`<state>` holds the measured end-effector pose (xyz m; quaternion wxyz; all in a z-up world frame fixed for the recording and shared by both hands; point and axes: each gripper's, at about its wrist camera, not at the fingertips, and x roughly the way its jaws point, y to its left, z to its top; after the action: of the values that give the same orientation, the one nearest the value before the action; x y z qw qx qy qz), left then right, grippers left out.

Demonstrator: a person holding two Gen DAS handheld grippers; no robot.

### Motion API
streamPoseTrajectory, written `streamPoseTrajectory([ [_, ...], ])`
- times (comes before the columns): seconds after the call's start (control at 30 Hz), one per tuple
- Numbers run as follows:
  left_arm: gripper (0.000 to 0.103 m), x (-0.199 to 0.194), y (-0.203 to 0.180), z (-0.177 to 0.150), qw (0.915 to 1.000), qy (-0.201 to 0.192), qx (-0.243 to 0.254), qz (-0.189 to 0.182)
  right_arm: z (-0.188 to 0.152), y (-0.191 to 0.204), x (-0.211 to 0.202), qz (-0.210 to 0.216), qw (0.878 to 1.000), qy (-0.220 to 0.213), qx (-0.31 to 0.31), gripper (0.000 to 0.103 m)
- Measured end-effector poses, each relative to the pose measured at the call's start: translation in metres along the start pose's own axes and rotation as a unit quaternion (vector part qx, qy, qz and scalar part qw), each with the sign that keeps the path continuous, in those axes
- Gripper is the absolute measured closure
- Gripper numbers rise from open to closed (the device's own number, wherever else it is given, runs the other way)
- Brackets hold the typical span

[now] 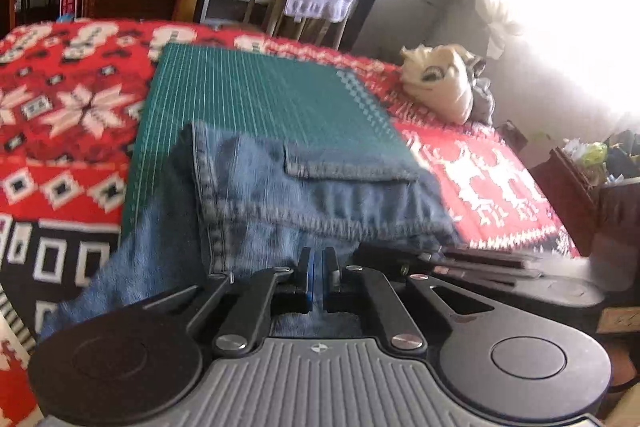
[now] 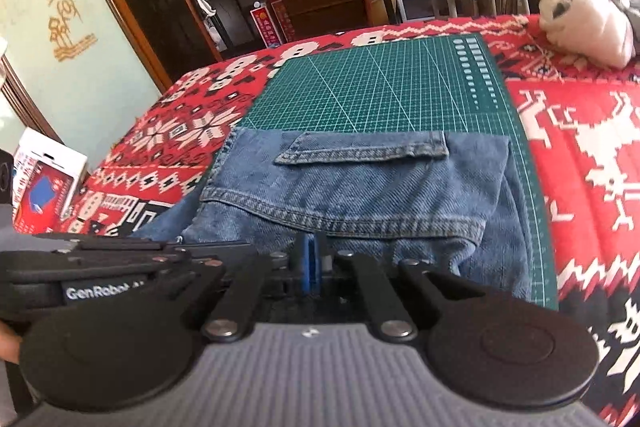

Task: Fold clothes
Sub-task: 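Roll both tools and fold the shorts over onto themselves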

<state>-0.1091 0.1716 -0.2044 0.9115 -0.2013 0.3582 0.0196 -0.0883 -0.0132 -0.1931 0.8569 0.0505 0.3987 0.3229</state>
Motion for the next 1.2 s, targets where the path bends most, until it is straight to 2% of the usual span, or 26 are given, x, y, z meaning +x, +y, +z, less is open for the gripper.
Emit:
streamPoseTrajectory([
  [0.23, 0.1, 0.008, 0.029, -0.005, 0.998, 0.017, -0.059, -0.016, -0.001, -0.008, 0.001, 0.013, 1.0, 0.001, 0.024, 0.103],
  [0.43, 0.1, 0.011, 0.033, -0.013, 0.9971, 0.003, -0.073, -0.024, -0.001, -0.014, -0.001, 0.023, 0.999, 0.006, 0.037, 0.103],
  [0.57, 0.1, 0.011, 0.03, -0.011, 0.9977, 0.008, -0.065, -0.021, 0.0, -0.025, -0.009, 0.027, 0.998, 0.015, 0.058, 0.103],
  [0.7, 0.1, 0.009, 0.027, -0.013, 0.9983, 0.007, -0.057, -0.014, -0.001, -0.047, -0.03, 0.005, 0.996, -0.008, 0.084, 0.103],
  [0.83, 0.1, 0.009, 0.031, -0.013, 0.9979, 0.008, -0.061, -0.021, -0.011, -0.07, -0.034, 0.026, 0.993, -0.009, 0.118, 0.103],
  [0.9, 0.1, 0.01, 0.034, -0.013, 0.9973, 0.007, -0.068, -0.027, -0.016, -0.076, -0.037, 0.035, 0.99, -0.013, 0.14, 0.103],
  [1.03, 0.1, 0.01, 0.033, -0.013, 0.9975, 0.007, -0.066, -0.026, -0.028, -0.1, -0.039, 0.057, 0.974, -0.024, 0.217, 0.103],
  [1.07, 0.1, 0.01, 0.033, -0.013, 0.9975, 0.007, -0.065, -0.026, -0.03, -0.105, -0.04, 0.051, 0.971, -0.025, 0.23, 0.103],
  [1.13, 0.1, 0.01, 0.032, -0.013, 0.9976, 0.008, -0.064, -0.026, -0.034, -0.11, -0.043, 0.044, 0.969, -0.029, 0.24, 0.103],
  [1.2, 0.1, 0.009, 0.031, -0.012, 0.9977, 0.009, -0.063, -0.023, -0.034, -0.106, -0.044, 0.027, 0.975, -0.026, 0.217, 0.103],
])
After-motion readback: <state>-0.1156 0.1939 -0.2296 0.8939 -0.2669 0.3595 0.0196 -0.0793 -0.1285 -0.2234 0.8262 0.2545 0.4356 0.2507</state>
